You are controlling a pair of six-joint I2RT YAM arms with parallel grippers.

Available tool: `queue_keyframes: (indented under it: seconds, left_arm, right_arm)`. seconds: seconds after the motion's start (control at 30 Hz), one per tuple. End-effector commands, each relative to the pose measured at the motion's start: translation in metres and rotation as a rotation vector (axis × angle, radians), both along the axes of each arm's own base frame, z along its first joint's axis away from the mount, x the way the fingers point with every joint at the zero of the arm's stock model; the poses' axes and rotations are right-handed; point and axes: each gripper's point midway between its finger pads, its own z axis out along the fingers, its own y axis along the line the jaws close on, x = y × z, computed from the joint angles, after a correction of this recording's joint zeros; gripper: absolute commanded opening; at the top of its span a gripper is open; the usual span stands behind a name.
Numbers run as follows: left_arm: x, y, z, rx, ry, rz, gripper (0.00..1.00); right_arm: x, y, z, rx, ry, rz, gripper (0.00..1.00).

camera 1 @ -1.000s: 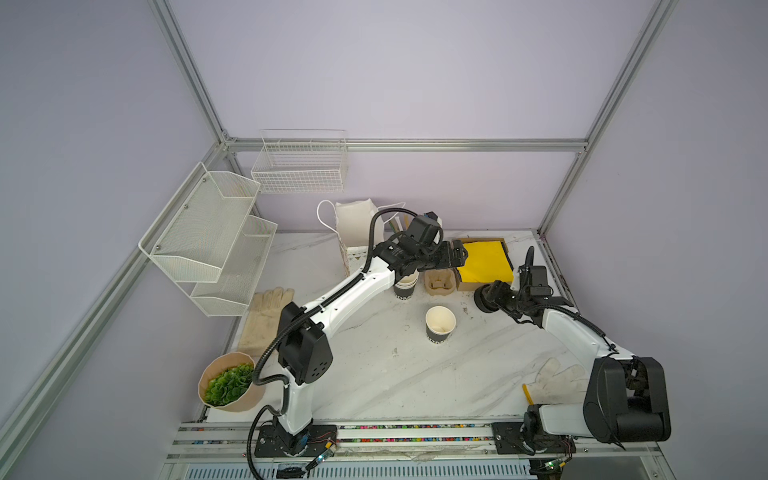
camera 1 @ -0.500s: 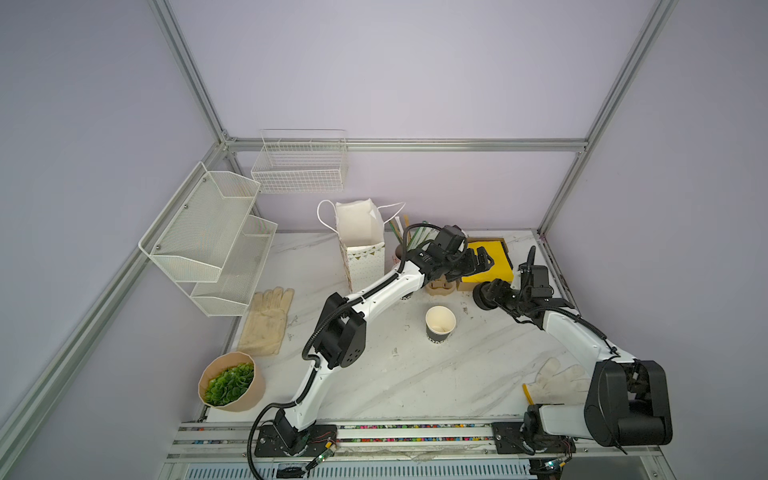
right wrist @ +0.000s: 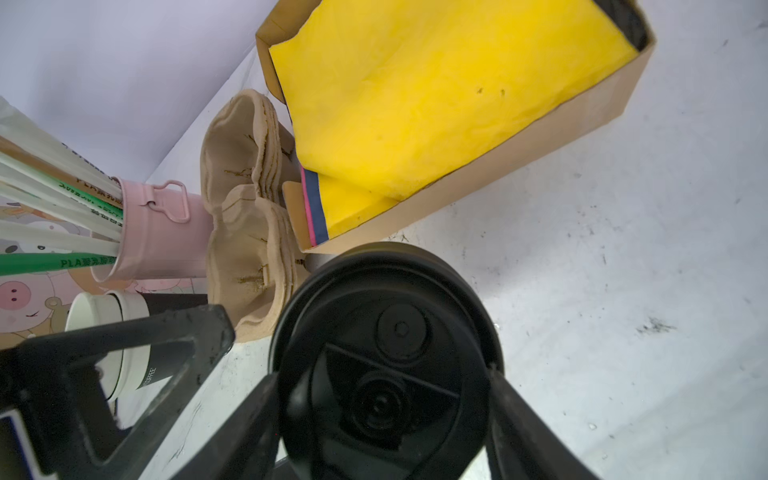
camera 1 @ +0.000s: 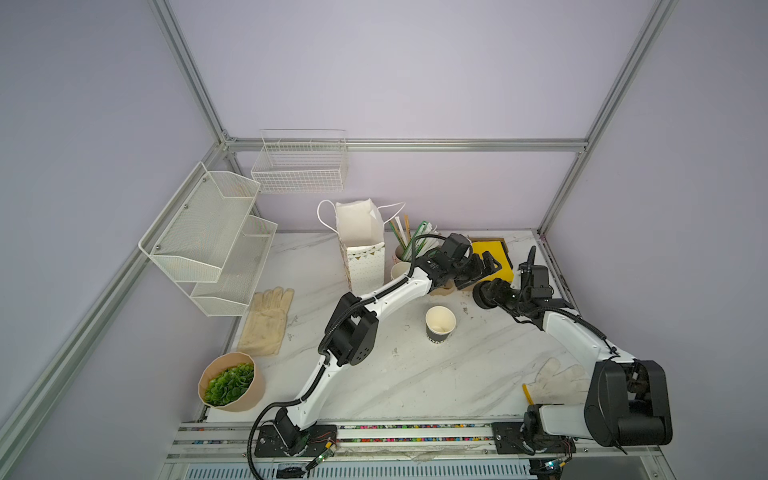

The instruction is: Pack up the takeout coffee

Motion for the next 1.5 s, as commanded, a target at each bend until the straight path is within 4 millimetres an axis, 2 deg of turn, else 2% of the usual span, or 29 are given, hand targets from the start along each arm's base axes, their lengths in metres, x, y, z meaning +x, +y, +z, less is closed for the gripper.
queue_keyframes:
  seconds: [0.0,0.57,1.47]
  left_arm:
    - [0.001,-0.009,0.029,-0.093,-0.037,-0.016,1.0]
    - [0.0,-0.013,-0.008,-0.075,0.024,-0.03,1.0]
    - [0.002,-0.005,-0.04,-0.041,0.068,-0.023,1.0]
  right_arm:
    - [0.002,-0.003,0.008,-0.003,-0.043,-0.006,0.53]
    - [0.006,-0.007,0.008,-0.018,-0.052,-0.027,0.51]
    - [0.006,-0.007,0.011,-0.015,-0.074,-0.032,0.5]
